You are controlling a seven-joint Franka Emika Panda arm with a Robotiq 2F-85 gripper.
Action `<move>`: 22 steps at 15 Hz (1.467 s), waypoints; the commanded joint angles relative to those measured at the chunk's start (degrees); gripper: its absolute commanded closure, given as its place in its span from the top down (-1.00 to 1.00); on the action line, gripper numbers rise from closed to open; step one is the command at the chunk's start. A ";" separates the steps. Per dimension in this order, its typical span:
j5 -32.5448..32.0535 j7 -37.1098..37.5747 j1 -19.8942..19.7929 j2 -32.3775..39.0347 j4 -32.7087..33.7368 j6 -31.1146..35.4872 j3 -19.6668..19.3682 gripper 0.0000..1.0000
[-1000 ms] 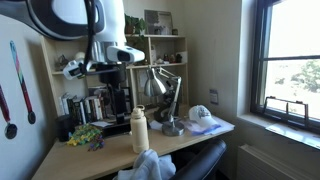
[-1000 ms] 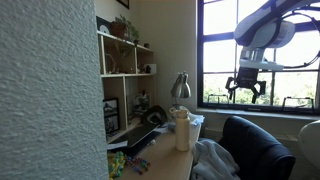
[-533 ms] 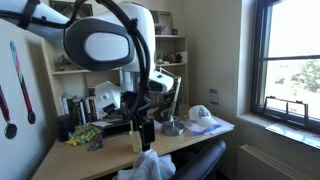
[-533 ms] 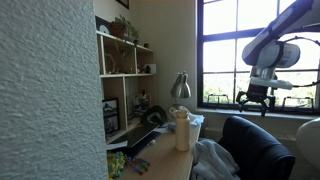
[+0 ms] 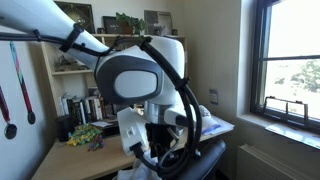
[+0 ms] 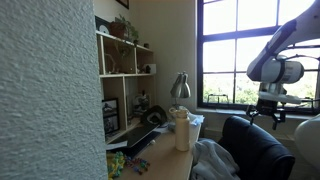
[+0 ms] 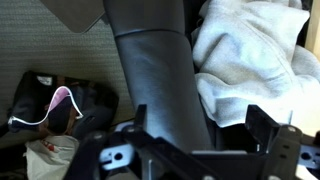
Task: Tuck the chair into the table.
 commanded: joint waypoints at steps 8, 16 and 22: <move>-6.85 0.90 -2.56 9.54 4.07 3.28 -0.51 1.00; 0.64 1.40 -0.33 14.20 0.95 17.29 0.26 1.00; 6.18 0.38 0.54 18.37 -0.18 23.70 1.00 1.00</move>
